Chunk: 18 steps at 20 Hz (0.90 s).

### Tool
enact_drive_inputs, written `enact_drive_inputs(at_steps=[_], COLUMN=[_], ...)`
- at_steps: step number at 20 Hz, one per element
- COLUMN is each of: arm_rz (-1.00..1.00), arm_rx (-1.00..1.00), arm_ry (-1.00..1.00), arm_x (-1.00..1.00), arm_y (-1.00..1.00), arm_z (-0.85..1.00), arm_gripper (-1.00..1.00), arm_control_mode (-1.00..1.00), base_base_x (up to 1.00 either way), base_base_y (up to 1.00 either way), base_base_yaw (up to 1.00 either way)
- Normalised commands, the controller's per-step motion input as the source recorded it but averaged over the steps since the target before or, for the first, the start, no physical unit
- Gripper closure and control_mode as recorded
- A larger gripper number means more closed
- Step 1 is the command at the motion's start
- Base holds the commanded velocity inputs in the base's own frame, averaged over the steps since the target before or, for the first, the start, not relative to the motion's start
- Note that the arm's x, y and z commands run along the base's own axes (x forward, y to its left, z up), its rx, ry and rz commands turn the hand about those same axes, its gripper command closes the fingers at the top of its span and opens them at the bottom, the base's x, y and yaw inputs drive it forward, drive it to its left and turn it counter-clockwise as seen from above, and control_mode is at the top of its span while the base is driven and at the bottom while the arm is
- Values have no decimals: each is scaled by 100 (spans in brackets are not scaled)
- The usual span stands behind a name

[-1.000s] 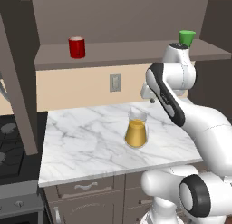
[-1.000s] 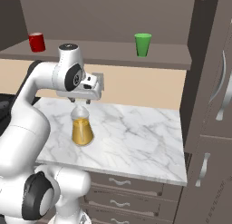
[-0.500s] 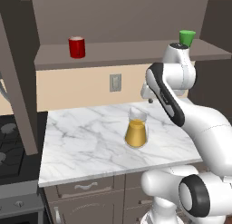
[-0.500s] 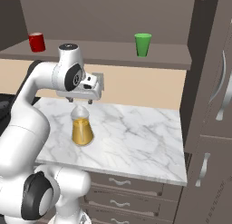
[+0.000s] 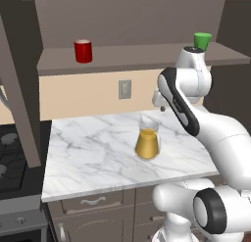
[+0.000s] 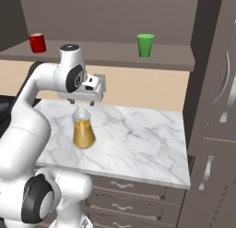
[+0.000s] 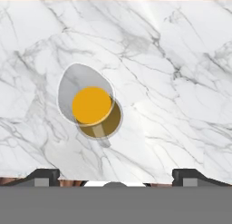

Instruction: There is a tray on the dining counter. Grab the cup, mug, and pitcher and place them on the tray. The pitcher may be placed next to the tray if it cannot fit the tray.

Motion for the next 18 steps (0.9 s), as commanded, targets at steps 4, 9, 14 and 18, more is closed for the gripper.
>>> enact_drive_inputs(at_steps=[4,9,14,18], arm_rz=[0,0,0,0], arm_rx=[2,4,2,0], arm_ry=[0,0,0,0], arm_x=[0,0,-13,-48], arm_y=[-2,0,0,0], arm_z=[13,39,60,65], arm_gripper=[-100,-100,-100,-100], arm_control_mode=[-100,-100,-100,-100], base_base_x=[0,0,0,0], base_base_y=[0,0,0,0], base_base_yaw=[0,0,0,0])
